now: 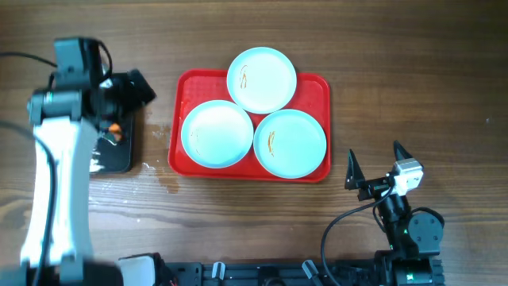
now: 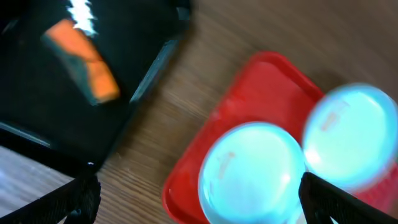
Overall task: Clean dirty plates on tray and stack at the side
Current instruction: 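Reach the left gripper into the black tray and grasp the sponge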
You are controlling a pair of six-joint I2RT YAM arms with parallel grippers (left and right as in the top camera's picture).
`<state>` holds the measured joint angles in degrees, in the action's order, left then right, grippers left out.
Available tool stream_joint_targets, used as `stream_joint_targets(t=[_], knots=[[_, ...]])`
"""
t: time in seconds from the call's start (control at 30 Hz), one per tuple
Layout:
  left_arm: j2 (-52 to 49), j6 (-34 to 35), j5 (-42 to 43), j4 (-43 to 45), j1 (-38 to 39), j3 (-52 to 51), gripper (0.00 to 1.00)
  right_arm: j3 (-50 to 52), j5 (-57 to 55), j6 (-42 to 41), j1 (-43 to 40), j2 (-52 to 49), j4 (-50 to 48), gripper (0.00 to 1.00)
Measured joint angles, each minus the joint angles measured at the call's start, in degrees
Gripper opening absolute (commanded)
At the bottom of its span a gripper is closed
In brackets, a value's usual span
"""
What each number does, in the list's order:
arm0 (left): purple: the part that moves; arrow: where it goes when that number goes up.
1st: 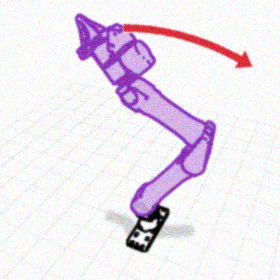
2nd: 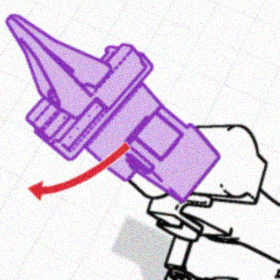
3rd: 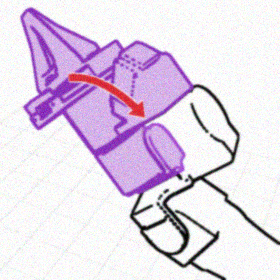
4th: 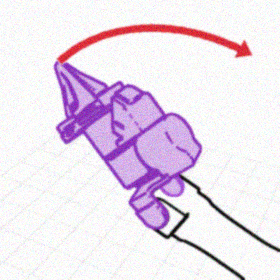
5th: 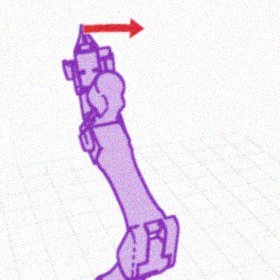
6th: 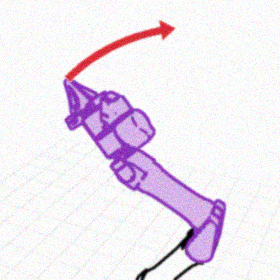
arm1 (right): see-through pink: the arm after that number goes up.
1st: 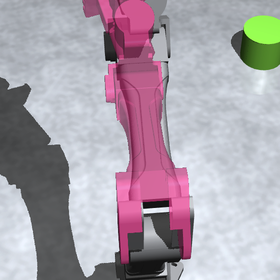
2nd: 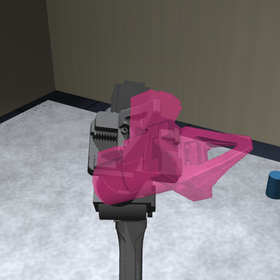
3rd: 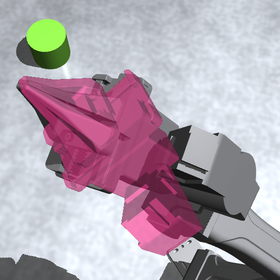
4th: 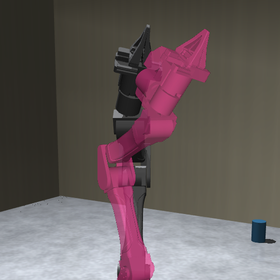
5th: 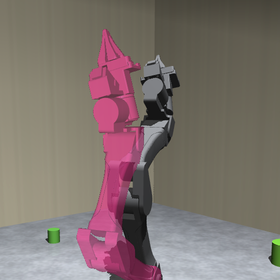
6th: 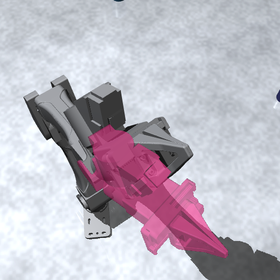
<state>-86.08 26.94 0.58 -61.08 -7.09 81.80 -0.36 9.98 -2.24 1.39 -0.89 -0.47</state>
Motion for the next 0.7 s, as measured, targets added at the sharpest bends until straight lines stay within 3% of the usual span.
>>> stream_joint_targets(t=[0.17,0.27,0.47,0.57,0.7], knots=[[-9.7,7.4,-3.8,-0.1,-8.1,0.8,1.00,0.0,0.0,0.0,0.0,0.0,0.0,1.00],[-14.4,10.2,-4.7,0.0,-13.4,0.8,0.94,0.0,0.0,0.0,0.0,0.0,0.0,1.00],[-20.9,8.2,-3.8,2.2,-19.3,0.8,0.89,0.0,0.0,0.0,0.0,0.0,0.0,1.00],[-22.9,6.7,-1.9,3.7,-20.1,0.8,0.71,0.0,0.0,0.0,0.0,0.0,0.0,1.00],[-23.6,4.8,1.7,5.2,-20.8,0.8,0.58,0.0,0.0,0.0,0.0,0.0,0.0,1.00]])
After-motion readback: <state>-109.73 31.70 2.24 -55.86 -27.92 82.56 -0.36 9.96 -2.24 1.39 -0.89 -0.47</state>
